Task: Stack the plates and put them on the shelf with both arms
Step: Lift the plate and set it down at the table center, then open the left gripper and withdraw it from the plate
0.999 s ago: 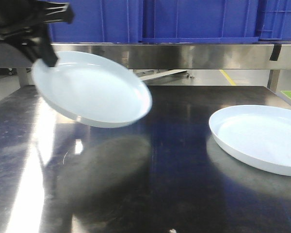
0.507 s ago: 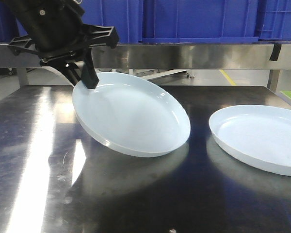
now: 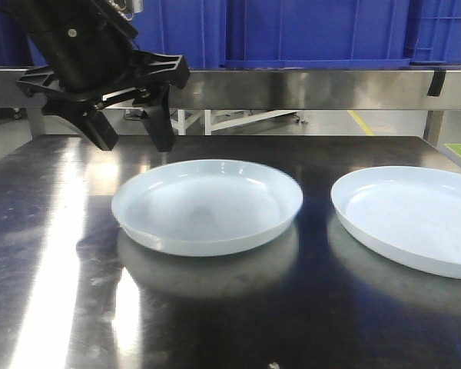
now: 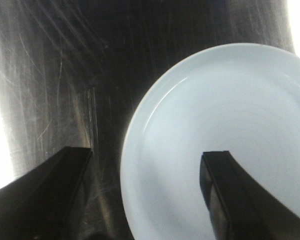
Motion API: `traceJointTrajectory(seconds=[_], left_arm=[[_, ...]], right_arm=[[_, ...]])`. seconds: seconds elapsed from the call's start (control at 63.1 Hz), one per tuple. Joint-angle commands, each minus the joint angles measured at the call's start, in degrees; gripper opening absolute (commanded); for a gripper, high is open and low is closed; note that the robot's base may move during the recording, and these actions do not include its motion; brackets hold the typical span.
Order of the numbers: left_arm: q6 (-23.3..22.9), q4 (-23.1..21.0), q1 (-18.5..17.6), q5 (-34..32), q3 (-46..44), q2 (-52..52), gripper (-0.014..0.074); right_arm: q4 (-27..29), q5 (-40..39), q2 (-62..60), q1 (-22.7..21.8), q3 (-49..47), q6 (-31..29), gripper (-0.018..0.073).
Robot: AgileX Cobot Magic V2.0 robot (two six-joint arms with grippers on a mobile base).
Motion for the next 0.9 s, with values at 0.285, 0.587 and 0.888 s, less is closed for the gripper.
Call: traceJointTrajectory(seconds=[0.285, 0.587, 0.888], left_arm=[[-0.34, 0.07, -0.03, -3.21, -6.4, -7.78, 0.009], [-2.13, 0.07, 11.31, -5.02, -5.93, -20.23, 0.009], [-2.13, -0.04, 24.34, -8.3, 3.48, -33.56, 0.009]], right_arm=[[0.0, -3.46, -0.54, 0.08, -2.21, 0.13, 0.0613], [0.0, -3.46, -0.54, 0.08, -2.21, 0.13, 0.0613], [0.0, -3.46, -0.54, 0.08, -2.21, 0.13, 0.0613]])
